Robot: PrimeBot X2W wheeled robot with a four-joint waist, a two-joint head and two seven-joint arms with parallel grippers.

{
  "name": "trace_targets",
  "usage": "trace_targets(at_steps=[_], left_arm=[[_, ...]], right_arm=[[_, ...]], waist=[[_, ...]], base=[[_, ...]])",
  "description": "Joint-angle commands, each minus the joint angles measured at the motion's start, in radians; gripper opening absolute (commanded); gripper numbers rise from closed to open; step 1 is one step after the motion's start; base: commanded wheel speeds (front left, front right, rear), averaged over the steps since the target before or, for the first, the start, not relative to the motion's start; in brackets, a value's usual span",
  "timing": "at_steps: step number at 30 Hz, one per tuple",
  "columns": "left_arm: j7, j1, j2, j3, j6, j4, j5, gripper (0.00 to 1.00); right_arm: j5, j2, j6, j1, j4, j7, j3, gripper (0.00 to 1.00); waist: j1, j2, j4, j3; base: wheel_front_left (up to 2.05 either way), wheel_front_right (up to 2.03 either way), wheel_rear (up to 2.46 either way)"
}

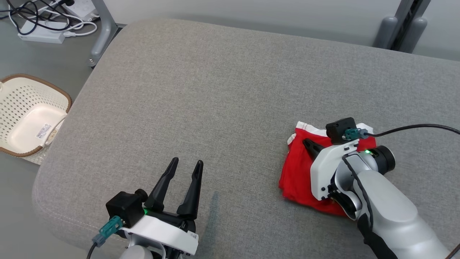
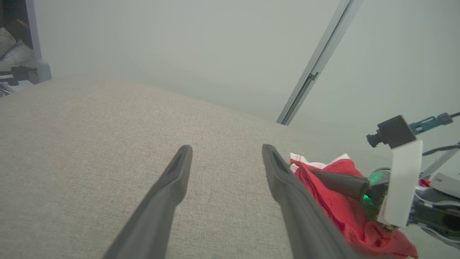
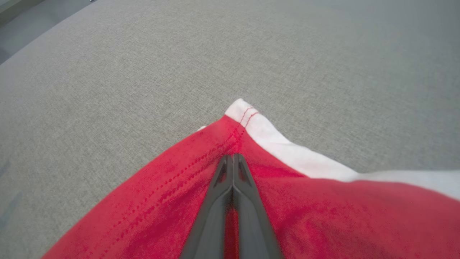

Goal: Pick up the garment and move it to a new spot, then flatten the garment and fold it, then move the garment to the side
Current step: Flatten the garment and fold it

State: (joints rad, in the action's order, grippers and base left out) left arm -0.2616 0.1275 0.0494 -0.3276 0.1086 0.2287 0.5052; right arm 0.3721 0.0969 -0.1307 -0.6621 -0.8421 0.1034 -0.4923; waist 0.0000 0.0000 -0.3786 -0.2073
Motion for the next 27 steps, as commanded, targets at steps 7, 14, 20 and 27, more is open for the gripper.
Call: trace_targets(at_steps=[7,14,20,27], left_arm=[[-0.003,0.0,0.004,0.005,-0.007,-0.002,0.009,1.0],[-0.003,-0.004,0.004,0.009,-0.009,-0.002,0.01,1.0],[-0.003,0.005,0.004,0.015,-0.009,-0.002,0.006,1.0],[-0.003,-0.005,0.004,0.038,-0.004,-0.003,-0.014,1.0]], right_arm=[[0.051,-0.014,0.0,-0.021,0.009,-0.034,-0.095,0.0],[0.122,0.001,0.0,0.004,0.045,-0.074,-0.192,0.0],[0.183,0.014,0.0,0.015,0.07,-0.112,-0.26,0.0],[0.242,0.051,0.0,-0.011,0.133,-0.208,-0.278,0.0]], waist=[[0.0,0.0,-0.01,0.004],[0.0,0.0,0.004,0.008],[0.0,0.0,0.028,0.014],[0.0,0.0,0.084,0.045]], base=[[0.0,0.0,0.0],[0.0,0.0,0.0],[0.0,0.0,0.0],[0.0,0.0,0.0]])
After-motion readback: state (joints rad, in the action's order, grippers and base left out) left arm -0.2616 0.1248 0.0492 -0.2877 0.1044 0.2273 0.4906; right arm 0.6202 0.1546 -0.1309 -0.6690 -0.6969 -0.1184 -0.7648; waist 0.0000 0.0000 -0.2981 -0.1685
